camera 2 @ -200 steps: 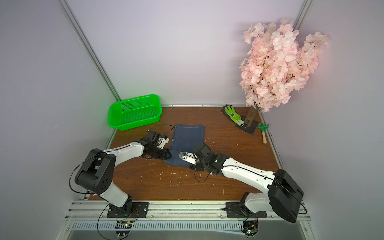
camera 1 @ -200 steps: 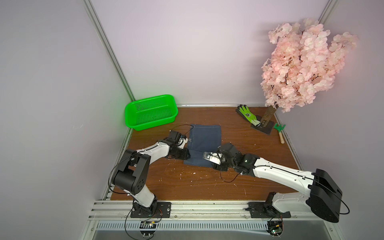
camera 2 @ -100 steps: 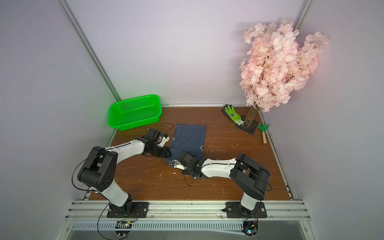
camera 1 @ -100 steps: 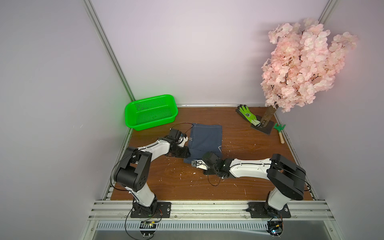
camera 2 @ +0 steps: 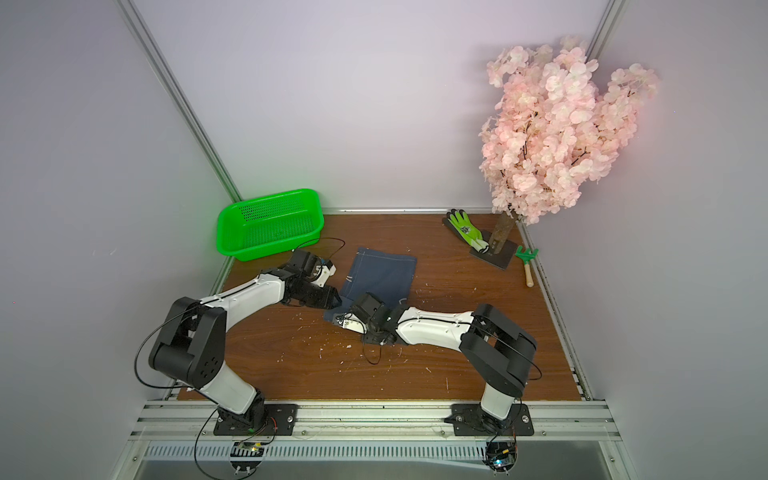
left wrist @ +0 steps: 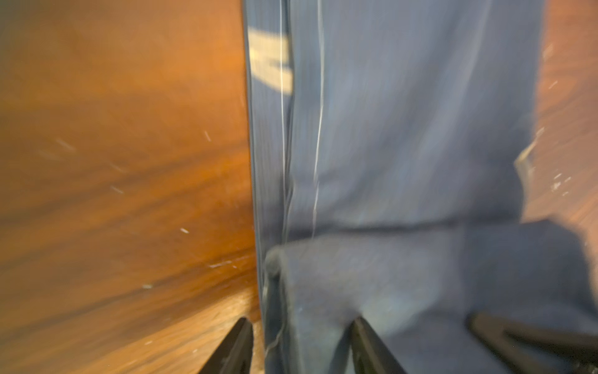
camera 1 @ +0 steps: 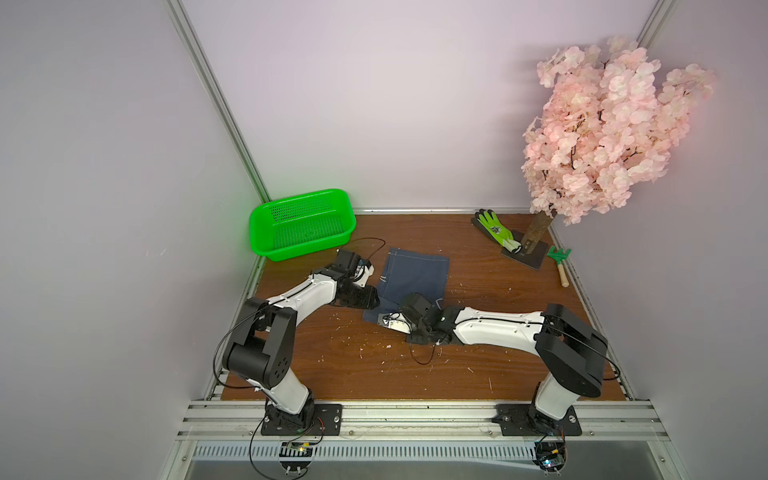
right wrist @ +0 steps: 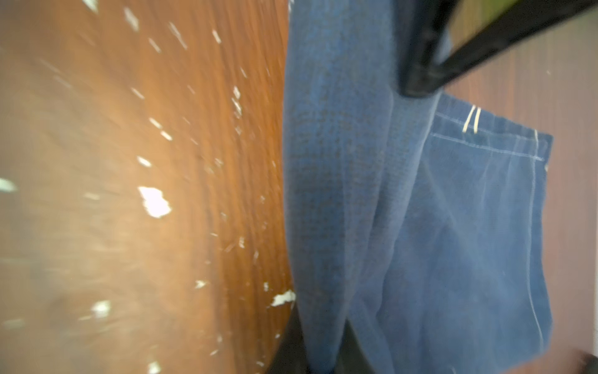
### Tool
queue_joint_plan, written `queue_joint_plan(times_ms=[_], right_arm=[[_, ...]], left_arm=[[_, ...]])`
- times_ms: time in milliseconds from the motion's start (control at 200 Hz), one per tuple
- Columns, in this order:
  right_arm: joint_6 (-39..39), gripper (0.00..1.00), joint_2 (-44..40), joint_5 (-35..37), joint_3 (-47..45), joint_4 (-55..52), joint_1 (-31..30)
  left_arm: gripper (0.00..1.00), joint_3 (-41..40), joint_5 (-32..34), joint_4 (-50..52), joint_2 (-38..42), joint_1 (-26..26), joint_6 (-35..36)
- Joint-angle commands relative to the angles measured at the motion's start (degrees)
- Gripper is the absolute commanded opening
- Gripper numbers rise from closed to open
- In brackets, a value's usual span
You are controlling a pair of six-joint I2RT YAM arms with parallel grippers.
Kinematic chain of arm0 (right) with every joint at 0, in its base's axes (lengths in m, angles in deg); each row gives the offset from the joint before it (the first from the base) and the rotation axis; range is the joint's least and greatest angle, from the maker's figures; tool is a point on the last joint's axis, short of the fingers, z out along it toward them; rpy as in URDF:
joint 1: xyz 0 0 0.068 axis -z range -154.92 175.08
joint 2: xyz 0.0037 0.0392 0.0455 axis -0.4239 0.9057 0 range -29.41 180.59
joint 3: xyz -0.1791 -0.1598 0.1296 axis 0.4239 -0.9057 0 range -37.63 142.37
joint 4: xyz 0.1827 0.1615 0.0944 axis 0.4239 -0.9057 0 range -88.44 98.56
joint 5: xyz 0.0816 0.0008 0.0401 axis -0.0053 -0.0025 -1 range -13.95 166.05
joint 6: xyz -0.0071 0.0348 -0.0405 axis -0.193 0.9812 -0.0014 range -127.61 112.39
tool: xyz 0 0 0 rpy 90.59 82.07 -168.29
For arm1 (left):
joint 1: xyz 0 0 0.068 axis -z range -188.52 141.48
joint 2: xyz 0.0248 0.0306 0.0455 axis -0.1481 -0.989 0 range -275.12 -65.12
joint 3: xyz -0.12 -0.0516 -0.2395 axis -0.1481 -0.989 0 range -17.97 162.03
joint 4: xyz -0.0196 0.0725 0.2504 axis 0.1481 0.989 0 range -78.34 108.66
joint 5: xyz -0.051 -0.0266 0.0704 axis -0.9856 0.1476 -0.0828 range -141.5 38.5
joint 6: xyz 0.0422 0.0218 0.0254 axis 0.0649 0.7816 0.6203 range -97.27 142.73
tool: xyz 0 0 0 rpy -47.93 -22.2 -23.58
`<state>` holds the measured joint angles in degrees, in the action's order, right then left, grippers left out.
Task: Roll up the pillowcase
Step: Roll the pillowcase at the center of the board.
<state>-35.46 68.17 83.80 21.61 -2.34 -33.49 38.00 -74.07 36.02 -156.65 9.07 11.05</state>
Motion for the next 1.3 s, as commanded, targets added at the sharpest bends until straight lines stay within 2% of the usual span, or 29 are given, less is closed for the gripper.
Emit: queue_joint_plan(times_ms=[0, 200, 450, 686, 926, 1076, 1296], right_arm=[[8.81, 0.13, -3.54, -18.02, 3.49, -9.74, 3.27], [12.41, 0.15, -1.44, -35.48, 6.47, -13.12, 10.48], [10.59, 0.22, 6.09, -44.00, 14.64, -18.58, 16.85], [9.06, 0.33, 10.20, -41.95, 17.55, -18.05, 20.41], [11.51, 0.36, 9.92, -35.35, 16.20, -10.95, 23.24], [11.53, 0.44, 10.93, -34.07, 16.90, -8.84, 23.38], [11.77, 0.44, 8.59, -26.80, 14.50, -5.98, 23.25]], left_arm=[[0.55, 2.45, 3.37, 3.33, 3.30, -0.80, 1.54], [0.58, 4.19, 6.67, 5.46, 6.41, -1.49, 1.49], [0.58, 1.78, 4.46, 6.26, 10.44, -1.50, 1.14], [0.57, -2.44, 1.03, 6.14, 15.13, -1.50, 2.91], [0.58, -6.52, -1.46, 3.56, 16.91, -1.15, 2.89], [0.57, -8.62, -2.60, -1.69, 13.68, -1.15, 2.54], [0.57, -5.99, -1.08, -6.72, 7.37, -1.14, 2.50]])
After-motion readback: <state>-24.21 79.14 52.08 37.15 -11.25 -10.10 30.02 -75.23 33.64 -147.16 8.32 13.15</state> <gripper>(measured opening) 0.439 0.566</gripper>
